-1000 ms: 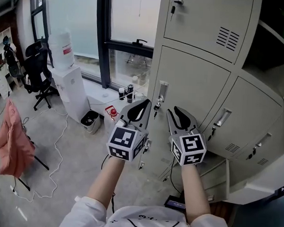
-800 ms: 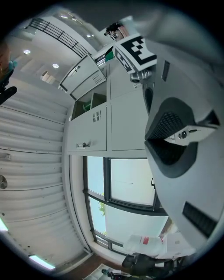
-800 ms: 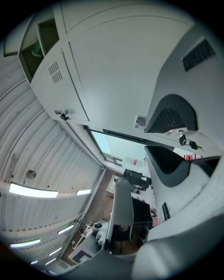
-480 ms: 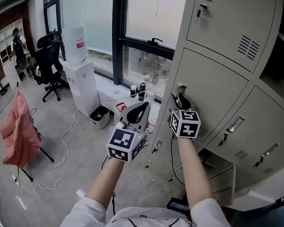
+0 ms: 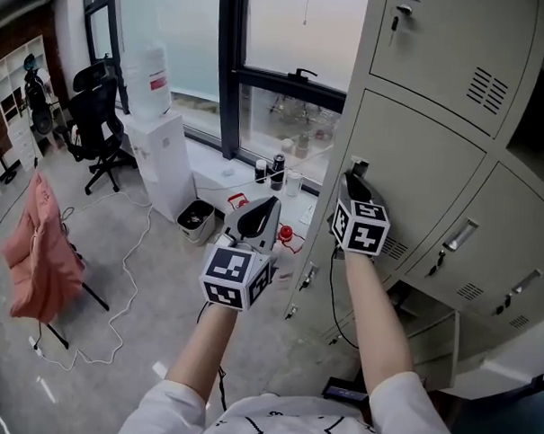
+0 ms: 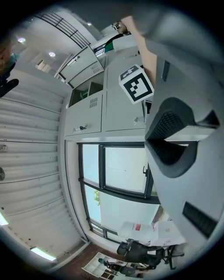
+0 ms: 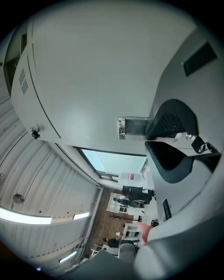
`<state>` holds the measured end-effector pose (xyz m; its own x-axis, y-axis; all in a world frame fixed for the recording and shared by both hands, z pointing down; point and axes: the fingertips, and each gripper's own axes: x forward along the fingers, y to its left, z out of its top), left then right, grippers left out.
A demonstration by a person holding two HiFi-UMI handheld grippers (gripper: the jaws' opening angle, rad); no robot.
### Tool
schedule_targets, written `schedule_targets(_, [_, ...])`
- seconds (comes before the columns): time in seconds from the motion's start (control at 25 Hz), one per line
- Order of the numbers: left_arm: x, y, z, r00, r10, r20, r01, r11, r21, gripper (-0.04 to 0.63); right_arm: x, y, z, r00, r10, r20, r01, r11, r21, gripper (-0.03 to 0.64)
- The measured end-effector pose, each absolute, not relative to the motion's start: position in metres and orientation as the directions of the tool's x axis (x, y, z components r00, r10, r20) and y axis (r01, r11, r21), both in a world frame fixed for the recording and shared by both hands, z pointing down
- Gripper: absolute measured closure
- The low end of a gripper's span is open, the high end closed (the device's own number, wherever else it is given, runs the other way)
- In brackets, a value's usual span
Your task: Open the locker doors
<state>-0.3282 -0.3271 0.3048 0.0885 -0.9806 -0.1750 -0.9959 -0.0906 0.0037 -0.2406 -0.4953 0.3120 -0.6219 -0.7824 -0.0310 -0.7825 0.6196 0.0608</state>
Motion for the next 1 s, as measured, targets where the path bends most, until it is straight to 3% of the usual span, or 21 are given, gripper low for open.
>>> schedule_targets(0.52, [-0.313,-0.325,0.322,0.171,-0.975,-0.14,-0.984,-0.177,0.025,0.58,-0.234,-0.436,0.311,-0.664,-0.747,-0.043,-0.748,0.662,0.048,0.589])
schedule_targets(1.0, [-0.269,-0.315,0.305,0.194,-0.961,-0.199,-0.98,-0.197,-0.004,0.58,-0.201,-0.36,0.312,-0.744,-0.666,-0.042,-0.667,0.74,0.087,0.572])
